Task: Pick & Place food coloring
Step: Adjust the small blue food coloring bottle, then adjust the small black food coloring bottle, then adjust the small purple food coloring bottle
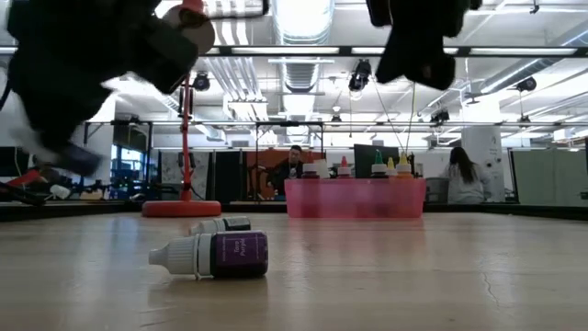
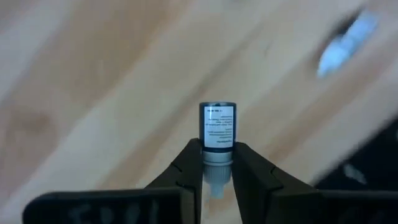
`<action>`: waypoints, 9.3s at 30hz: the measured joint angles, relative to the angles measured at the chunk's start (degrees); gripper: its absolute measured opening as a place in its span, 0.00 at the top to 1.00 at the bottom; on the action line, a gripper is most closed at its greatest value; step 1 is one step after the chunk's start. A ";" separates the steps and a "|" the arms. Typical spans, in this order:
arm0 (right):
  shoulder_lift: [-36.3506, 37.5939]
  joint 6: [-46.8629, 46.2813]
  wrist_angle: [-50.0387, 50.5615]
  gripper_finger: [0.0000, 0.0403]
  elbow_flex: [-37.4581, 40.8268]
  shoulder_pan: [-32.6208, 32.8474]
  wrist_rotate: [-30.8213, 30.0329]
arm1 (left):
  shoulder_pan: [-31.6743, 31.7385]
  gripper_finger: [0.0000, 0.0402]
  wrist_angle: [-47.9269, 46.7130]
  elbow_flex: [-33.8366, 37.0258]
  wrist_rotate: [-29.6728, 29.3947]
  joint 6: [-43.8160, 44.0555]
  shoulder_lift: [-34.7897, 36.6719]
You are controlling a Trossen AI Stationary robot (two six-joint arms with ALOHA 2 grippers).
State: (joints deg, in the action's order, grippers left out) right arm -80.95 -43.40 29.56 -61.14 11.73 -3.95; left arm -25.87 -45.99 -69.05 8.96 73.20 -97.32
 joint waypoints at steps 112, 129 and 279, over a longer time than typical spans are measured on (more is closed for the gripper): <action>0.00 -15.17 0.30 0.93 8.10 4.92 -4.17 | 5.31 0.73 18.37 -0.94 -20.21 -17.42 -10.83; 0.00 -15.15 0.58 0.93 8.10 4.90 -5.20 | 8.15 0.89 10.62 -1.62 -11.72 -22.57 -11.48; 8.87 -16.16 41.94 0.93 8.43 27.60 -48.78 | -7.23 0.63 -2.53 -31.94 -17.74 -27.59 -30.01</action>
State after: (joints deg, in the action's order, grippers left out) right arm -72.07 -59.56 71.50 -52.71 39.32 -52.74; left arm -33.10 -48.51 -100.99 -8.78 45.60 -127.33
